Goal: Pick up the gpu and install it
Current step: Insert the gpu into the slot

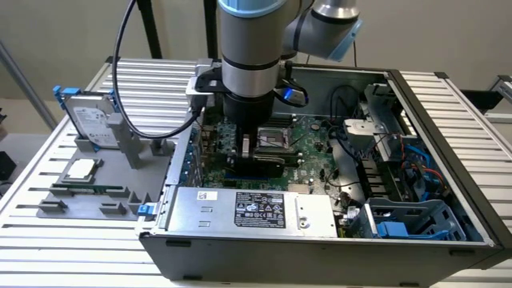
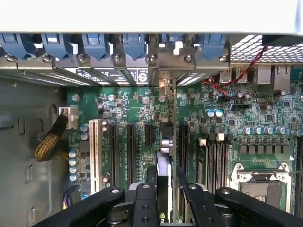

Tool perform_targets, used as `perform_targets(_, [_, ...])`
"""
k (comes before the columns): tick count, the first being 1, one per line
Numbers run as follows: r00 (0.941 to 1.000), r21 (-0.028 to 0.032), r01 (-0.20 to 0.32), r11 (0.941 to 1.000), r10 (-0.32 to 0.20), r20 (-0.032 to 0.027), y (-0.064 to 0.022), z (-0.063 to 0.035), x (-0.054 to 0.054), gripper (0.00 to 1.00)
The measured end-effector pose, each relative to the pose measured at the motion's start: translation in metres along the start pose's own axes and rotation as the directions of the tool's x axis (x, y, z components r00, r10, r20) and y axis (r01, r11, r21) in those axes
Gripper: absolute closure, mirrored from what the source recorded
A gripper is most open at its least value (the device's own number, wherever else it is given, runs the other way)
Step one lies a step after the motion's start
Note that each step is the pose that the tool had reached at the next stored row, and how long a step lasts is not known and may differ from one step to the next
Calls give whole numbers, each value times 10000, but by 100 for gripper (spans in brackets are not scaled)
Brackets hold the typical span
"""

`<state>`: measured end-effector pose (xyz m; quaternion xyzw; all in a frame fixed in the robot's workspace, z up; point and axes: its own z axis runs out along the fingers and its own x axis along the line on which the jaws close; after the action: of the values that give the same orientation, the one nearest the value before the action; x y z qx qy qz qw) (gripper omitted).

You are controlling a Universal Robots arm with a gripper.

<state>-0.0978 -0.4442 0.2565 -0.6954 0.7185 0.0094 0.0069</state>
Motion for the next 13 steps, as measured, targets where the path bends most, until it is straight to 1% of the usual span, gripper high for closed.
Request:
perform_targets(6, [10000,-1,-12,10000,12,-2,11,31,1,100])
perform_targets(8, [10000,5,-15,10000,15,9,12,41,1,100])
perform_targets(13, [10000,0,-20,10000,20,-3,15,49,2,100])
